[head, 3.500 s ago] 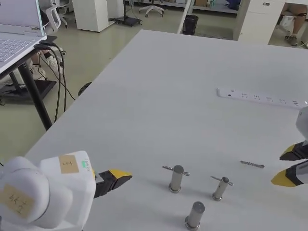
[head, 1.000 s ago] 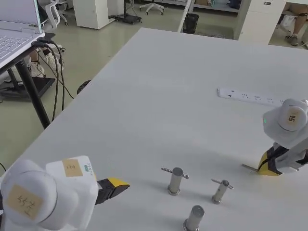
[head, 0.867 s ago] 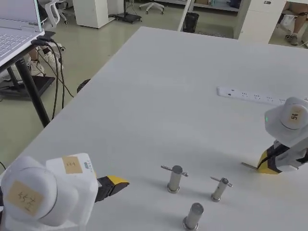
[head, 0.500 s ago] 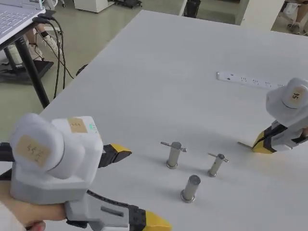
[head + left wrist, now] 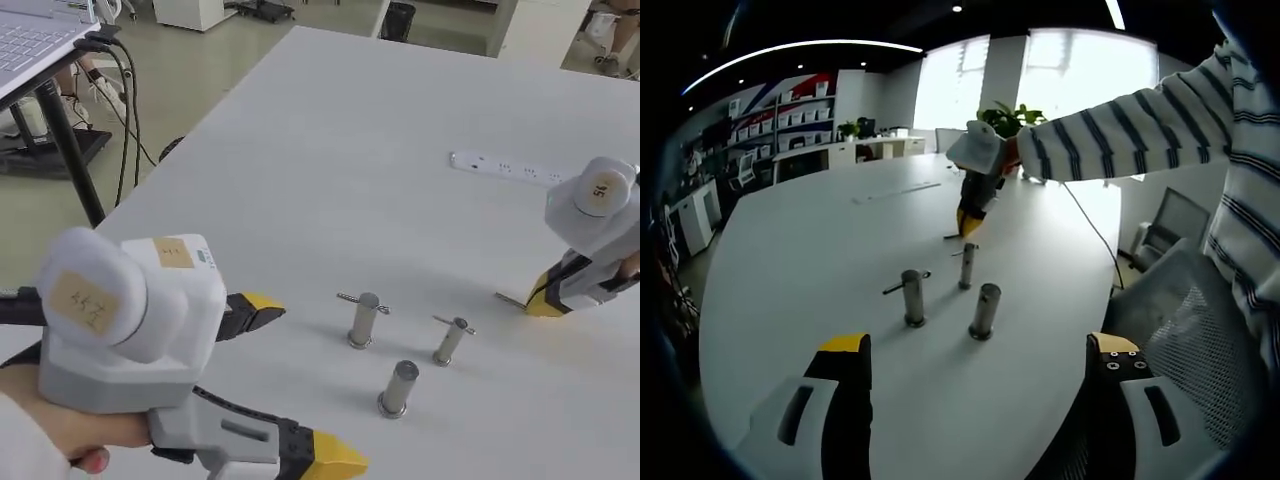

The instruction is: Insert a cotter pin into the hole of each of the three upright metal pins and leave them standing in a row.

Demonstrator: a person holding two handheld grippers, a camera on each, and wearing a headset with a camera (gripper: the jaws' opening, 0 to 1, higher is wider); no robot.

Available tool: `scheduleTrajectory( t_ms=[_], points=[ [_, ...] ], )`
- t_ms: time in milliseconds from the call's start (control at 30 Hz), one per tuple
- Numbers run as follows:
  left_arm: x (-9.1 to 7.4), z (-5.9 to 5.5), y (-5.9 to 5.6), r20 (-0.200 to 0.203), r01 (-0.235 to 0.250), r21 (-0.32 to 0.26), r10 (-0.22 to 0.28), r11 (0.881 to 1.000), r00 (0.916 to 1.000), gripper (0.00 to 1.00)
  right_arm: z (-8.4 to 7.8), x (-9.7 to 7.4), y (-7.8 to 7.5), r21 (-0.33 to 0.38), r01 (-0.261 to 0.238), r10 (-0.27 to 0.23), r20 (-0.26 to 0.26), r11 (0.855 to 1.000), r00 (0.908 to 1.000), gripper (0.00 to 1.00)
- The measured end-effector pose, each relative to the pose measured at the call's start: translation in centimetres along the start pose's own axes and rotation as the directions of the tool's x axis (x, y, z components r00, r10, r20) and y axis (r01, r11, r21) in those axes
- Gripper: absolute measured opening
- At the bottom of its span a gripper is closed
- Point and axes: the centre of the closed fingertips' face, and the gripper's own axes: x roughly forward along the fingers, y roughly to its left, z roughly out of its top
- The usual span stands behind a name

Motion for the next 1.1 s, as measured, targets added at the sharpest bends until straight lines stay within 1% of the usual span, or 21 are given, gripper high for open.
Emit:
scheduleTrajectory(
  t_ms=[33, 100, 200, 300, 433, 500, 567, 700, 733, 933, 1100],
  points=[
    [0.0, 0.1, 0.0, 0.004, 0.001, 0.002, -0.001, 1.0, 1.0, 0.87, -0.2, -0.1, 0.1, -0.017, 0.005, -0.005, -0.013, 1.0, 0.9999, 0.0],
    [0.0, 0.2, -0.1, 0.007, -0.001, 0.005, 0.001, 1.0, 1.0, 0.87, -0.2, -0.2, 0.2, -0.041, 0.012, -0.012, -0.009, 0.999, 0.9999, 0.0],
    [0.0, 0.2, -0.2, 0.006, 0.008, 0.001, -0.008, 1.0, 1.0, 0.85, -0.3, -0.5, 0.5, -0.051, 0.012, -0.013, -0.012, 0.999, 0.9998, 0.0],
    [0.1, 0.3, -0.4, 0.003, 0.016, 0.001, -0.016, 1.0, 0.9999, 0.82, -0.4, -0.8, 0.7, -0.054, 0.02, -0.02, -0.002, 0.998, 0.9998, 0.0],
    [0.2, 0.5, -0.5, 0.013, 0.019, -0.001, -0.019, 1.0, 0.9997, 0.82, -0.2, -1.3, 0.9, -0.068, 0.035, -0.035, 0.01, 0.997, 0.9993, 0.0],
    [0.2, 0.5, -0.6, 0.01, 0.023, -0.008, -0.023, 1.0, 0.9997, 0.79, 0.1, -1.7, 0.8, -0.07, 0.063, -0.061, 0.031, 0.996, 0.9977, 0.0],
    [0.3, 0.5, -0.6, 0.007, 0.023, -0.006, -0.023, 1.0, 0.9997, 0.78, 0.6, -2.0, 0.9, -0.072, 0.077, -0.073, 0.057, 0.994, 0.9957, 0.0],
    [0.4, 0.4, -0.9, 0.005, 0.034, -0.008, -0.034, 0.999, 0.9994, 0.77, 1.0, -2.6, 1.2, -0.092, 0.098, -0.091, 0.074, 0.991, 0.9931, 0.0],
    [0.5, 0.4, -1.2, 0.003, 0.046, -0.012, -0.046, 0.999, 0.9989, 0.76, 1.2, -2.9, 1.3, -0.106, 0.113, -0.105, 0.081, 0.988, 0.9912, 0.0],
    [0.8, 0.3, -1.6, -0.01, 0.065, -0.009, -0.065, 0.998, 0.9978, 0.76, 1.4, -3.7, 1.9, -0.131, 0.15, -0.137, 0.103, 0.98, 0.9852, 0.0],
    [0.9, 0.9, -1.8, 0.019, 0.08, -0.03, -0.079, 0.996, 0.9967, 0.76, 1.6, -4.4, 2.8, -0.139, 0.175, -0.155, 0.139, 0.975, 0.978, 0.0]
  ],
)
